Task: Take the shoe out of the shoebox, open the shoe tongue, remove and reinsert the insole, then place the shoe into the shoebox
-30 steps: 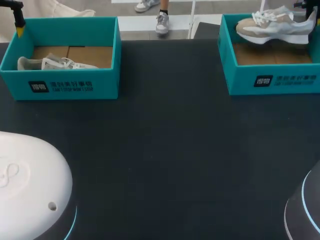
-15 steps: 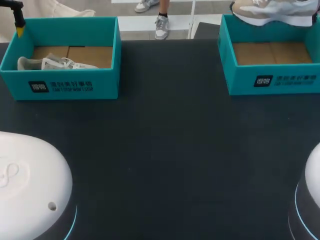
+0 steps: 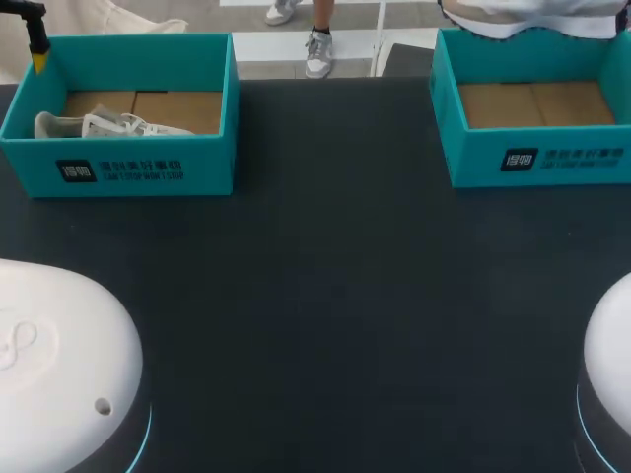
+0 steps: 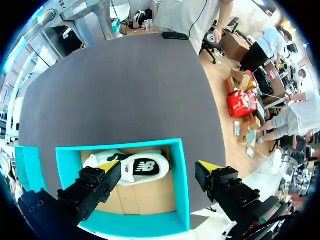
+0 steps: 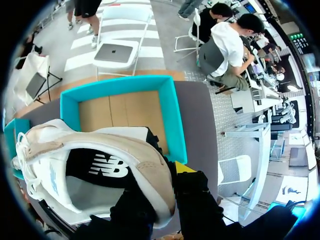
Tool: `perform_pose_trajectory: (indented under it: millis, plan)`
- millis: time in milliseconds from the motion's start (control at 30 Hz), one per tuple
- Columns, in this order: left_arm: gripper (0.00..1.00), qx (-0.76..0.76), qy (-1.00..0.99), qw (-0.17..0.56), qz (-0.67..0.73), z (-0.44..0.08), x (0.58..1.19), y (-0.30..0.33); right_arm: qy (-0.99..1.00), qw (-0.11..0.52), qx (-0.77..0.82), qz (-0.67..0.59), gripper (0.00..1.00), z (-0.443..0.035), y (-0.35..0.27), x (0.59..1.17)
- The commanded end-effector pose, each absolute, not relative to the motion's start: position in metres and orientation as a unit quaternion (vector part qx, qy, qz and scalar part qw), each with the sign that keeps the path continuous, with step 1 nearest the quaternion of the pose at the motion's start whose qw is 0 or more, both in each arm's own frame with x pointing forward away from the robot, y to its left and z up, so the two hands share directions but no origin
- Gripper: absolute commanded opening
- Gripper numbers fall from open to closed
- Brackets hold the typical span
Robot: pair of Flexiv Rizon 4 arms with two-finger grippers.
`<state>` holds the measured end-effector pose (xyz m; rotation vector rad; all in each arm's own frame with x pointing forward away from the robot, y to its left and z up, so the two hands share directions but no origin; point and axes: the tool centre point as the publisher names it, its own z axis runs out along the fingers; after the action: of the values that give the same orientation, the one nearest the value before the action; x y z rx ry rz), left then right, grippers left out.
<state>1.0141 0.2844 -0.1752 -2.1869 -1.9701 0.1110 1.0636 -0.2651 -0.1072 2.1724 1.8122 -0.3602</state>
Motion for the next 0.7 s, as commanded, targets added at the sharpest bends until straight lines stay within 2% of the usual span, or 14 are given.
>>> perform_pose_trajectory:
  millis: [33,333,700]
  plan:
    - [1.00,-0.739,-0.665,0.098,0.037,-0.175,1.014,0.285,0.638,0.221,0.735,-0.056,0.00,-0.106,-0.264,1.043]
    - [1.00,-0.739,-0.665,0.098,0.037,-0.175,1.014,0.285,0.638,0.221,0.735,-0.056,0.00,-0.106,-0.264,1.043]
    - [1.00,-0.739,-0.665,0.098,0.037,-0.175,1.014,0.285,0.627,0.210,0.747,-0.067,0.00,-0.109,-0.178,0.940]
